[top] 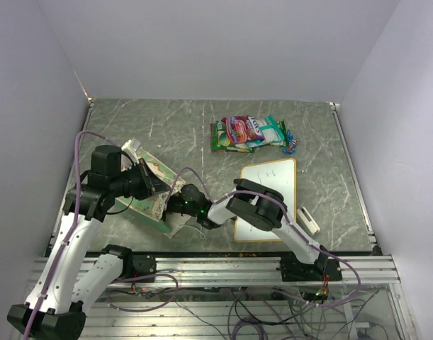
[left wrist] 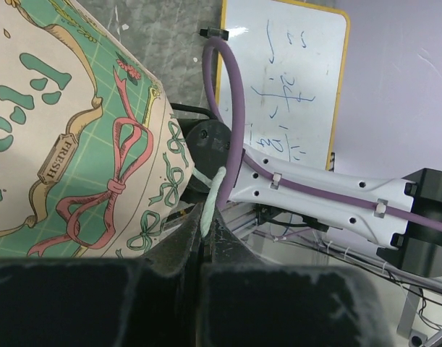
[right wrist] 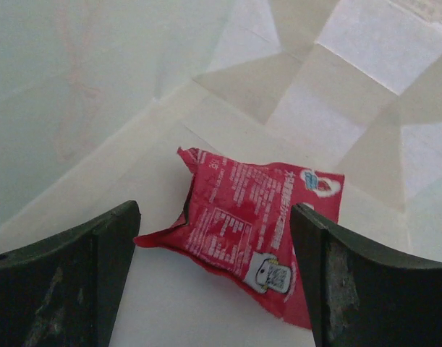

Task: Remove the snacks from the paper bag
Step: Pick up the snack from the paper bag.

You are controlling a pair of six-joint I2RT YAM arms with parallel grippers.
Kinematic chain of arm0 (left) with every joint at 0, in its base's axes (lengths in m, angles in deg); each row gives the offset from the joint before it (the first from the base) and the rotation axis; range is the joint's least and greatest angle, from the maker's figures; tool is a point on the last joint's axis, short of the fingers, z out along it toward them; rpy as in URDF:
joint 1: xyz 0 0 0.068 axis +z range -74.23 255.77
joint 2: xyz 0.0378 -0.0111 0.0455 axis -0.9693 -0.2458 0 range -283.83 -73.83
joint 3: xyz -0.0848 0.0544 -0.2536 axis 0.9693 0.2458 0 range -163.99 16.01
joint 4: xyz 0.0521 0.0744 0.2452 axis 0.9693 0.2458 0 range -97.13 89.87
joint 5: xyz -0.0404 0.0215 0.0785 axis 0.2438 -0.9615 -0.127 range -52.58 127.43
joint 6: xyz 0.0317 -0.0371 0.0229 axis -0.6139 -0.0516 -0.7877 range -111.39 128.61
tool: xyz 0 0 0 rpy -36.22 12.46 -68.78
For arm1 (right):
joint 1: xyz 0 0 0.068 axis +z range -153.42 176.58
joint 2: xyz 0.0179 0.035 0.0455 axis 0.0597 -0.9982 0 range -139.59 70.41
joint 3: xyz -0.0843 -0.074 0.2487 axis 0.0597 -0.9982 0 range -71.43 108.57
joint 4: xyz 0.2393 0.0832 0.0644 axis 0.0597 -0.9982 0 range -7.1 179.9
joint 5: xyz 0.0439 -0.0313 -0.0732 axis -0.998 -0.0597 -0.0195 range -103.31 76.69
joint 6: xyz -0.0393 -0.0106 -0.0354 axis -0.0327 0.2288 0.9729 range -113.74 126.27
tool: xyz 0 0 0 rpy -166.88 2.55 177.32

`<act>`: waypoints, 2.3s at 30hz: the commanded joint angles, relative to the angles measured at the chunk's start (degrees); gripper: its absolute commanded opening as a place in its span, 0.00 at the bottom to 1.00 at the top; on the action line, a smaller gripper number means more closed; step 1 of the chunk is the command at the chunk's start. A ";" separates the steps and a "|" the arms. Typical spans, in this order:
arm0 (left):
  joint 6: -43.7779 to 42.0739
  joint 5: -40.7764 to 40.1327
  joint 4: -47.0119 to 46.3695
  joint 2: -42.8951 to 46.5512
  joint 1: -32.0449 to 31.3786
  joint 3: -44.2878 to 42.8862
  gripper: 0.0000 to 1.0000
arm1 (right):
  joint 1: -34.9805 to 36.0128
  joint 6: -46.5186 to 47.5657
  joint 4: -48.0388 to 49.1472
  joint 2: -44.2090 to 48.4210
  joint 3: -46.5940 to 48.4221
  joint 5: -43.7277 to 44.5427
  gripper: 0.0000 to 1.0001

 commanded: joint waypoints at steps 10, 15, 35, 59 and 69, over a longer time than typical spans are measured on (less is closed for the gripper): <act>-1.51 -3.21 1.86 1.58 -0.37 -2.63 0.07 | -0.26 -3.80 -14.25 -0.90 0.45 17.08 0.47; -1.62 -6.66 3.68 1.94 -0.37 -3.31 0.07 | -0.19 -2.90 -10.91 1.77 -3.49 16.90 0.22; -0.09 -8.25 0.90 -1.03 -0.32 -3.83 0.07 | 1.66 1.38 8.45 19.00 -28.58 7.71 0.00; 3.54 -11.67 -4.10 -9.57 -0.18 -11.20 0.07 | 3.17 4.20 -43.19 68.01 -39.57 -3.94 0.00; 4.90 -8.88 -7.33 -20.49 0.07 -25.13 0.07 | -0.63 8.56 -64.85 87.28 -27.68 23.65 0.00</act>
